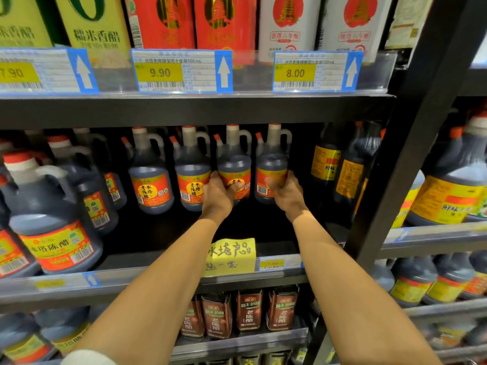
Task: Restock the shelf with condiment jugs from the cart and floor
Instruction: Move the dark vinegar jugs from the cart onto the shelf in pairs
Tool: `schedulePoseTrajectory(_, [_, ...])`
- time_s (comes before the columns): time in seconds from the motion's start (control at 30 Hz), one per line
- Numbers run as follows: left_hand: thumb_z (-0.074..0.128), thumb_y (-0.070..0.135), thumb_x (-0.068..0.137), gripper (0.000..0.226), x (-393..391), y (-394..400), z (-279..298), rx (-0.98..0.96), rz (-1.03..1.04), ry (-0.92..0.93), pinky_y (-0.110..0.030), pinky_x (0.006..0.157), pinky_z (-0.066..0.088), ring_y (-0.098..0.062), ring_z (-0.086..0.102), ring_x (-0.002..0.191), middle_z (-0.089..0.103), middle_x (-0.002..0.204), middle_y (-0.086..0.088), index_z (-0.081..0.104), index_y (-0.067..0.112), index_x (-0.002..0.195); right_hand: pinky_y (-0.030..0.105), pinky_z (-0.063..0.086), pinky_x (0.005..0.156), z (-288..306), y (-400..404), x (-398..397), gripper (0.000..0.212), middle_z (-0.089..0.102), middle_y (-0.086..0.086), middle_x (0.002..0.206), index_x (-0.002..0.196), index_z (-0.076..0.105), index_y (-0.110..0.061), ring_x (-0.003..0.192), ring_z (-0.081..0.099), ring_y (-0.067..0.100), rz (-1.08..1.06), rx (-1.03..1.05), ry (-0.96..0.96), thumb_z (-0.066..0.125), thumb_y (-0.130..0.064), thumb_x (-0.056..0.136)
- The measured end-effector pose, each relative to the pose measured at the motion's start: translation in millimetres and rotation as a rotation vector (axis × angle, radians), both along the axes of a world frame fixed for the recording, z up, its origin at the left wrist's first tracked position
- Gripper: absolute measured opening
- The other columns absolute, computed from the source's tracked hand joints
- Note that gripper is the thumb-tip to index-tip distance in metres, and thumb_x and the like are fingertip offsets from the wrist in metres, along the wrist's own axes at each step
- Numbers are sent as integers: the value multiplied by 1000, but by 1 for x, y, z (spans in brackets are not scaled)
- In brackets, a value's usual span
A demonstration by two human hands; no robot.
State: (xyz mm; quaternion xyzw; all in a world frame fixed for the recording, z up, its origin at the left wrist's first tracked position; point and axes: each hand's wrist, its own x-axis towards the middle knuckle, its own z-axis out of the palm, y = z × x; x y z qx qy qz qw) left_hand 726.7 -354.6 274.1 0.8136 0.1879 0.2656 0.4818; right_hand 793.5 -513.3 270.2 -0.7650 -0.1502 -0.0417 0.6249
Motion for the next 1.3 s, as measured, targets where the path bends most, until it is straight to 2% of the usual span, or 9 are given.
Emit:
schedulePoseTrajectory(0.37, [72, 40, 89, 58, -3, -3, 1, 57, 23, 35, -45, 107, 38, -36, 46, 130, 56, 135, -15, 50, 11, 135, 31, 44, 99, -3, 2, -6, 59, 54, 13, 141, 145, 40, -12, 129, 52, 28, -45, 50, 21, 67, -28, 95])
schedulePoseTrajectory(0.53, [77, 41, 84, 52, -9, -1, -3, 32, 34, 20, -39, 98, 48, -32, 59, 116, 66, 122, -14, 60, 9, 121, 42, 41, 110, -2, 2, -10, 64, 54, 15, 142, 145, 41, -10, 132, 51, 35, -101, -14, 38, 68, -35, 93])
schedulePoseTrajectory(0.63, [80, 39, 82, 51, -14, 3, -3, 6, 38, 37, -46, 98, 52, -30, 62, 110, 67, 117, -13, 61, 6, 116, 37, 38, 109, 4, 3, -15, 62, 54, 16, 143, 144, 41, -6, 135, 49, 36, -160, -116, 59, 64, -36, 96])
schedulePoseTrajectory(0.77, [78, 33, 86, 42, -28, 5, 7, 62, -26, 95, -38, 98, 51, -19, 63, 108, 68, 116, -1, 65, 9, 117, 41, 39, 107, 11, 2, -26, 57, 55, 18, 140, 140, 43, -3, 135, 46, 39, -208, -194, 107, 62, -37, 98])
schedulePoseTrajectory(0.87, [76, 34, 88, 41, -44, 11, 11, 149, -38, 138, -39, 100, 51, -24, 65, 114, 71, 120, -6, 67, 10, 121, 40, 43, 104, 17, -2, -39, 49, 60, 20, 135, 136, 50, -4, 129, 53, 39, -245, -226, 159, 65, -29, 97])
schedulePoseTrajectory(0.97, [72, 42, 89, 51, -65, 21, 16, 299, -29, 262, -37, 101, 47, -28, 62, 120, 68, 128, -7, 65, 11, 128, 37, 48, 97, 25, -9, -59, 38, 63, 20, 128, 129, 58, -6, 121, 59, 38, -262, -353, 153, 63, -21, 95])
schedulePoseTrajectory(1.1, [57, 56, 93, 58, -106, 32, 26, 563, -28, 481, -47, 98, 50, -37, 57, 118, 61, 130, -13, 53, 19, 138, 37, 44, 98, 32, -20, -98, 40, 62, 15, 129, 129, 56, -9, 123, 55, 37, -134, -631, 4, 57, -36, 99])
schedulePoseTrajectory(1.23, [46, 54, 98, 52, -154, 44, 37, 618, -118, 439, -47, 87, 54, -38, 61, 109, 65, 118, -15, 55, 15, 131, 43, 52, 91, 43, -36, -137, 63, 59, 16, 128, 131, 53, -9, 114, 58, 37, -41, -814, -22, 52, -60, 95])
schedulePoseTrajectory(1.3, [44, 56, 99, 55, -179, 47, 44, 623, -160, 424, -49, 88, 55, -36, 62, 110, 65, 123, -13, 53, 15, 135, 45, 49, 97, 50, -42, -160, 70, 55, 13, 140, 143, 46, -9, 125, 54, 34, 23, -906, -83, 50, -61, 96])
